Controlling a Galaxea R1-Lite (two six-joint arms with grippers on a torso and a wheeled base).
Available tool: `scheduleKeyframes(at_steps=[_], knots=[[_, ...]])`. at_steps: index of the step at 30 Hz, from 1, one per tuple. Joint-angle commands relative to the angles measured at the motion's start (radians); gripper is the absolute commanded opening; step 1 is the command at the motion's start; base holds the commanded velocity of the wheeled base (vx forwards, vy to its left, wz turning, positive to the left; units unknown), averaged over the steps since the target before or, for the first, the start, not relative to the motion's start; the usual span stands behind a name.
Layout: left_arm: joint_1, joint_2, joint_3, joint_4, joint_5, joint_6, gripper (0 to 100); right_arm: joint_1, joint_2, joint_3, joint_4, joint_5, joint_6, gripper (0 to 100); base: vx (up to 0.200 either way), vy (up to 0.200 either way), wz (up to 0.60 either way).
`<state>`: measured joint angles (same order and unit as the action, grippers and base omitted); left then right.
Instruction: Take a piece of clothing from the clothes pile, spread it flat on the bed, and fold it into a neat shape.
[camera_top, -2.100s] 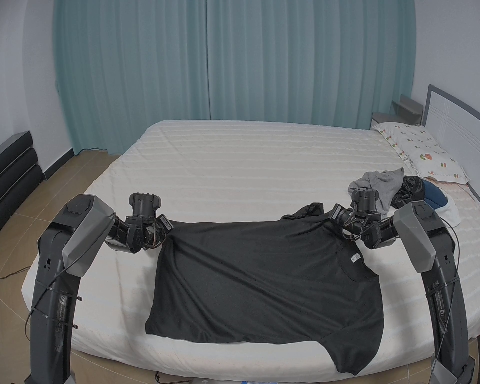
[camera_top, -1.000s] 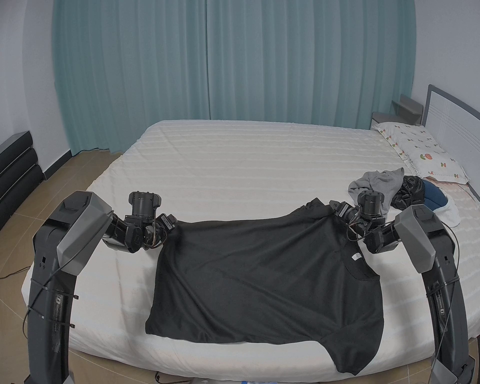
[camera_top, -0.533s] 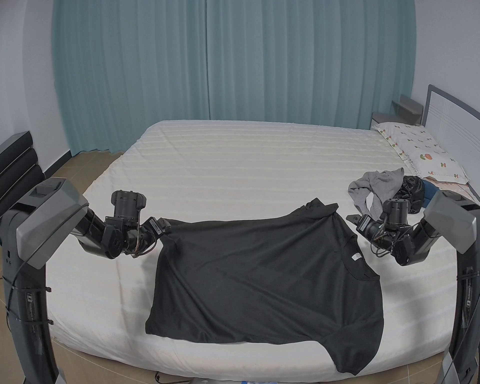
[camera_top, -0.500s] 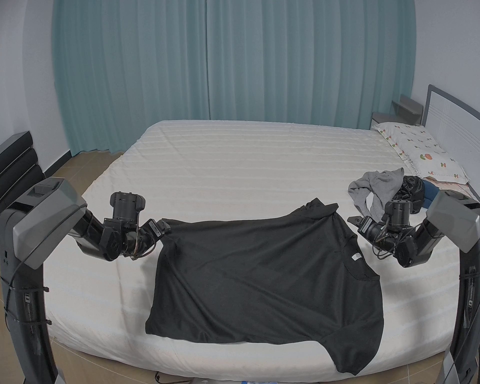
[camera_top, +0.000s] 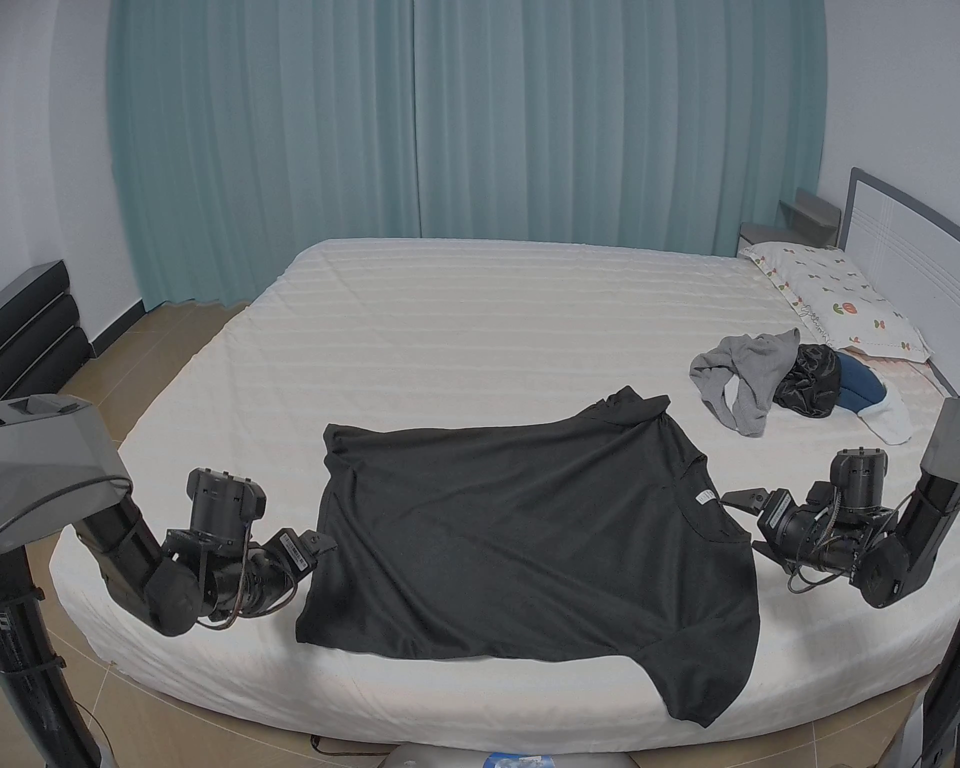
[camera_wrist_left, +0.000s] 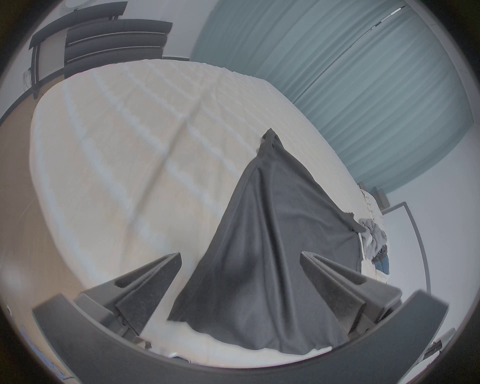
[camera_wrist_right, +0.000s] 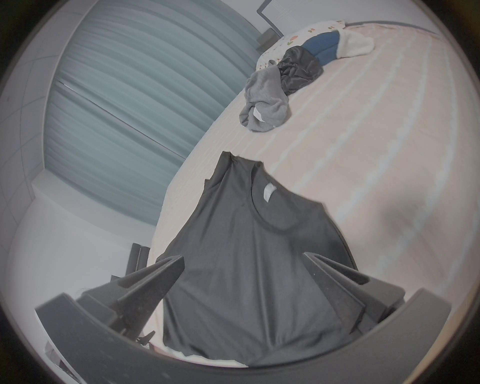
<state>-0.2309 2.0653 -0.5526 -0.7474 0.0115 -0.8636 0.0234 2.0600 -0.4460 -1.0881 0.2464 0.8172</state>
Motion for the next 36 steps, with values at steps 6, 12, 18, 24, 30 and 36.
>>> scheduleKeyframes(at_steps=[6,12,18,24,30,36], knots=[[-0.033,-0.021,0.12,-0.092,-0.005,-0.058,100,-0.005,-0.038,0.092,-0.029,0.033,0.046,100,0.0,0.0,0.0],[-0.053,-0.028,0.137,-0.092,-0.004,-0.063,100,0.001,-0.037,0.11,-0.029,0.031,0.037,100,0.0,-0.167,0.0],[-0.047,-0.016,0.16,-0.093,0.007,-0.051,100,0.01,-0.026,0.119,-0.029,0.028,0.033,100,0.0,-0.033,0.0],[-0.042,-0.001,0.183,-0.086,0.01,-0.009,100,0.01,-0.017,0.133,-0.029,0.028,-0.018,100,0.0,0.0,0.0],[-0.038,0.095,0.158,-0.095,0.079,0.005,100,0.023,-0.017,0.142,-0.029,0.027,-0.021,100,0.0,0.0,0.0],[-0.039,0.124,0.148,-0.119,0.096,0.008,100,0.023,0.006,0.148,-0.029,0.027,-0.055,100,0.0,0.0,0.0]])
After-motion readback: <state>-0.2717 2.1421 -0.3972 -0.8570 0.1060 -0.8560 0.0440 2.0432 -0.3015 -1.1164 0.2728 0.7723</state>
